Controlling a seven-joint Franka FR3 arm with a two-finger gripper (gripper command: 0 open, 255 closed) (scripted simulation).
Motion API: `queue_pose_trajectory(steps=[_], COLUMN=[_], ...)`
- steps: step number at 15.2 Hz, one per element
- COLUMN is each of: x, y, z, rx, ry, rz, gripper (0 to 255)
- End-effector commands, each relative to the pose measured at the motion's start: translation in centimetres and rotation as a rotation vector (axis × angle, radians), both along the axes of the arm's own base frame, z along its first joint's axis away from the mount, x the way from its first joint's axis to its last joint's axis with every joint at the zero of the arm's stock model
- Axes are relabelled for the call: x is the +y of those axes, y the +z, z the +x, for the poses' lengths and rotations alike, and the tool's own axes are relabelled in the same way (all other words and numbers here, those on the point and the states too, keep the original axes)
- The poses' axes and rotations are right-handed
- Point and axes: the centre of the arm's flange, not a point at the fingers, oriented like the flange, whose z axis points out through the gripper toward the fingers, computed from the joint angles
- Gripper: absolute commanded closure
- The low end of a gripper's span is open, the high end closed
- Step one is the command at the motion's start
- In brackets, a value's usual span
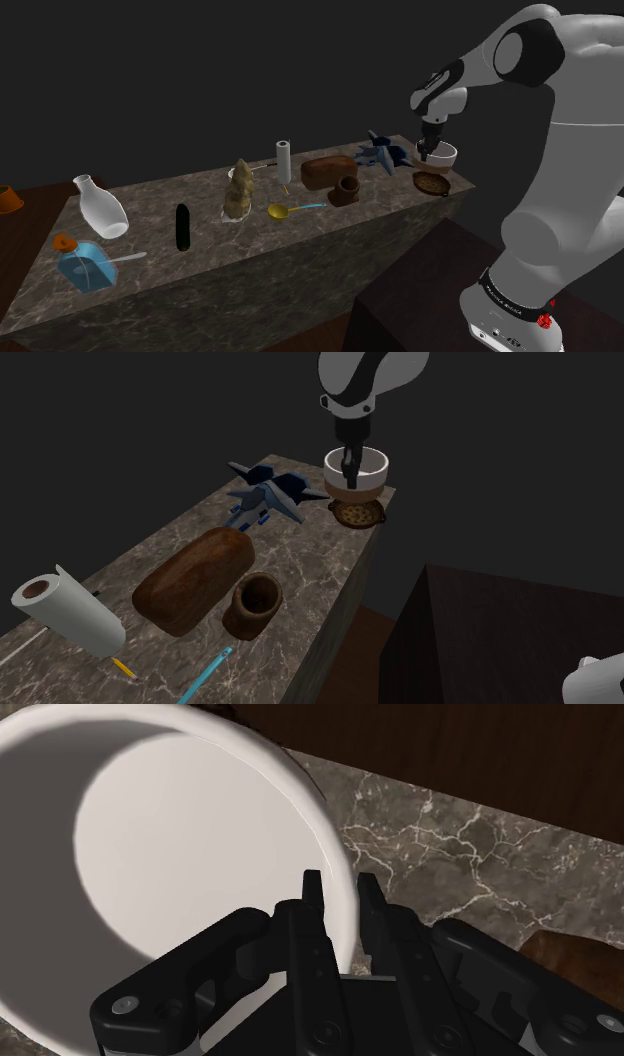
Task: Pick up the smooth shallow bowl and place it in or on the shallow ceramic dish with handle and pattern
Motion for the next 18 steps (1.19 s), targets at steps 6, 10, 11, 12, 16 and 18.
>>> queue_pose_trajectory(steps=[6,10,11,12,16,18], x=[-2.9,-2.9,-2.9,-2.9,-2.9,-2.9], y=[-1.8,-3.9,-4.5,-5.0,-7.1,-8.2], z=[-2.0,-2.0,-2.0,-2.0,-2.0,-2.0], rx=[-0.001,-0.001,-0.001,-0.001,-0.001,-0.001], ry=[0.002,0.002,0.002,0.002,0.002,0.002], rz=[0.000,0.000,0.000,0.000,0.000,0.000], gripper=[255,255,255,255,255,255])
